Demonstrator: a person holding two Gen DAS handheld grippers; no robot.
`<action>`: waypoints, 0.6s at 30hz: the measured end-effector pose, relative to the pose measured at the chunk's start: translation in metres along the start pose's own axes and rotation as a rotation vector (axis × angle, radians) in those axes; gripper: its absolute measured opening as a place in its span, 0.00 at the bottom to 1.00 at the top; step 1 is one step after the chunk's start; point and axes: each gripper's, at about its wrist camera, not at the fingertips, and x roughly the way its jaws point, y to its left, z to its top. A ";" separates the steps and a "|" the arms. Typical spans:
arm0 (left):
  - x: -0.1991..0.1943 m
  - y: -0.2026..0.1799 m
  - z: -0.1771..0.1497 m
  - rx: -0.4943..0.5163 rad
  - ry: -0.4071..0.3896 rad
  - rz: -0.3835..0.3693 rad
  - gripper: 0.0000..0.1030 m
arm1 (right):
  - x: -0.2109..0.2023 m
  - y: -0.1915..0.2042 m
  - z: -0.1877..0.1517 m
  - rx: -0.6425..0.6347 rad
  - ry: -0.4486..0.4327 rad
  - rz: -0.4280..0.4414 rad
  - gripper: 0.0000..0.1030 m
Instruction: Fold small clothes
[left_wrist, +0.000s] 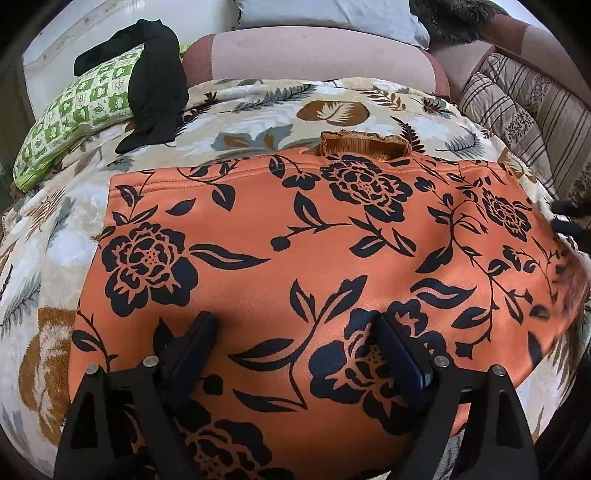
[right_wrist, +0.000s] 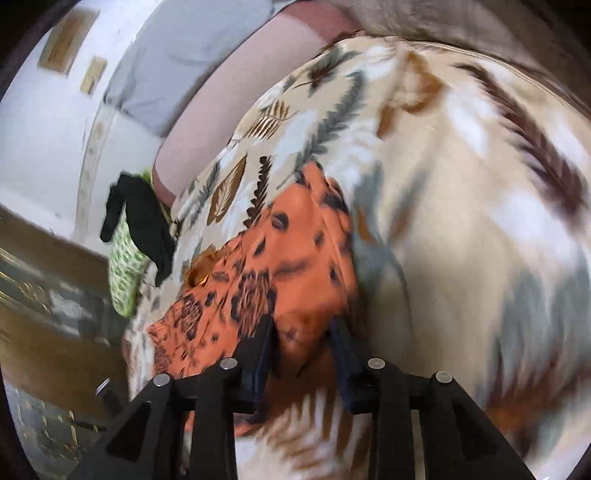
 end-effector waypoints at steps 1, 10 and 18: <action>0.000 0.001 0.001 -0.002 0.000 -0.003 0.86 | 0.007 -0.007 0.010 0.032 0.035 -0.011 0.33; 0.000 0.001 -0.002 0.001 -0.020 -0.008 0.88 | 0.000 -0.011 0.015 0.016 0.022 -0.044 0.70; 0.001 0.003 0.001 -0.001 -0.010 -0.023 0.90 | 0.083 0.002 0.061 0.000 0.108 0.001 0.13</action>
